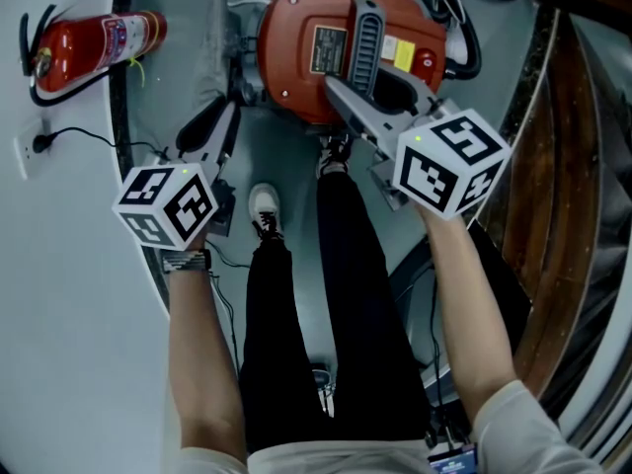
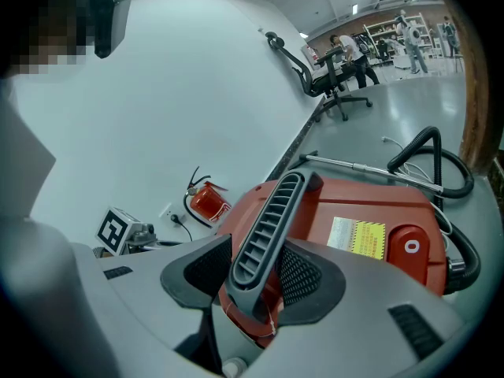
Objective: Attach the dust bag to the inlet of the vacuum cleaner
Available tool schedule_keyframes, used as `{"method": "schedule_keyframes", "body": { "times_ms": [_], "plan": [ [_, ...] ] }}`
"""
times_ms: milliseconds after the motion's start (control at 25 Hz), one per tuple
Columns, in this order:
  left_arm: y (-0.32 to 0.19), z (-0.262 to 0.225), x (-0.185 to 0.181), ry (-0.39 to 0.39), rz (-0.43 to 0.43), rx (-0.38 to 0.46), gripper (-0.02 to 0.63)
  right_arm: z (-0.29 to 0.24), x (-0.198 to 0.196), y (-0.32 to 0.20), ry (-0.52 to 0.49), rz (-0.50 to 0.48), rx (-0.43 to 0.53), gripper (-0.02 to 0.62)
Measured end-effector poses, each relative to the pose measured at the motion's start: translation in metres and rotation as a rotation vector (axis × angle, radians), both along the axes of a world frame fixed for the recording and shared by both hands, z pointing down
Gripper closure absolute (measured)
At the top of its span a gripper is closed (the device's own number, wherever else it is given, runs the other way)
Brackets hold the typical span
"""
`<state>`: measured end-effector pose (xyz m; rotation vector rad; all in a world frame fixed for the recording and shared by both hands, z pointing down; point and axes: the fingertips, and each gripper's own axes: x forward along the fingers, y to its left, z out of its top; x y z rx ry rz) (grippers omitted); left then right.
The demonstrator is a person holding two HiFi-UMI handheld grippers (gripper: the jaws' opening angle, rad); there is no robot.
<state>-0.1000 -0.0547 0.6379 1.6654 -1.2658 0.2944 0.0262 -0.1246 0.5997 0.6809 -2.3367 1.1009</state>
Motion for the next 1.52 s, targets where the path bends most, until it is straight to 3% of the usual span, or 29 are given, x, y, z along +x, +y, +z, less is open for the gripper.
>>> {"method": "schedule_keyframes", "body": {
  "times_ms": [840, 1160, 1520],
  "plan": [
    [-0.002, -0.001, 0.003, 0.025, 0.005, 0.033, 0.543, 0.000, 0.000, -0.001, -0.002, 0.001, -0.006, 0.413],
    [0.002, -0.002, 0.005, -0.080, 0.035, 0.041, 0.518, -0.002, 0.002, 0.000, -0.049, 0.015, -0.044, 0.414],
    [0.008, -0.016, 0.003, -0.092, 0.060, 0.035, 0.511, -0.007, 0.019, 0.004, -0.006, 0.048, -0.035, 0.417]
  ]
}}
